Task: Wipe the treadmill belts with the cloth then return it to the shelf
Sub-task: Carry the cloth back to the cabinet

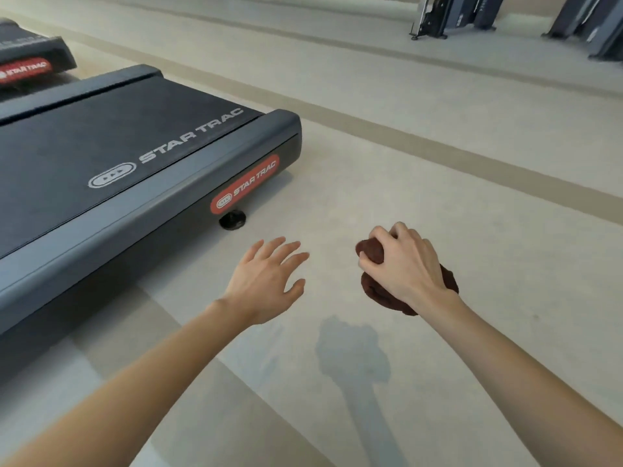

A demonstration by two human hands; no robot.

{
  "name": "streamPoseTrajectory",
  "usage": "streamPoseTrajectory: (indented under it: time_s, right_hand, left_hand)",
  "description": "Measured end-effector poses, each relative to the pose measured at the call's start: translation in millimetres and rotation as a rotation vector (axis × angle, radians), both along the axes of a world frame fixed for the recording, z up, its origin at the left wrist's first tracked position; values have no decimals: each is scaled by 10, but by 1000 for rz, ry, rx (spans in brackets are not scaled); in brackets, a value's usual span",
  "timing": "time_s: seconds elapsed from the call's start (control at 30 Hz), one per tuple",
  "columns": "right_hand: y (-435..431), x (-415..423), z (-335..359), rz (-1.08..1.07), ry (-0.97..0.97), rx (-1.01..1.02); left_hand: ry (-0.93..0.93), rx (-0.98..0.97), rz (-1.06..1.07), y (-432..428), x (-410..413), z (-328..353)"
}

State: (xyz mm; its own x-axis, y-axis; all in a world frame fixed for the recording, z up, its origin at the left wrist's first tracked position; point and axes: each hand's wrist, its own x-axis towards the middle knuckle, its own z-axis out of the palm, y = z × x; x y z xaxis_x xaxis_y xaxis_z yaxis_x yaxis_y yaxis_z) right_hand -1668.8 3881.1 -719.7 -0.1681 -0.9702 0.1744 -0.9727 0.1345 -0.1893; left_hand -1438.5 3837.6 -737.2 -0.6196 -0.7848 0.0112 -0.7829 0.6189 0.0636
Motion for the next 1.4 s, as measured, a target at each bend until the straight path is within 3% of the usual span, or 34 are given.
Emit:
streamPoseTrajectory:
  time_s: [0.27,0.43,0.6,0.83,1.2,1.4]
  right_hand:
    - [-5,-932,138,-126,45,49]
    - [-222,-1141,278,-207,77,126]
    - [-548,-1297,828,-257,47,144]
    - [-914,-1363,2507,-265,79,151]
    - [-1329,-1390,5794,-238,134,139]
    - [-1465,-1349,7242,-271,101,112]
  left_hand:
    - [43,-20,-81,-288,-1086,231]
    - [-48,-21,-170,-668,-1468,391]
    - [-94,-11,-211,-1150,-1720,934]
    - [-59,-2,-150,-1565,-1794,2484]
    - [41,-2,-80,-1865,-1685,5604]
    - [75,19,-59,-1996,-1662,7043]
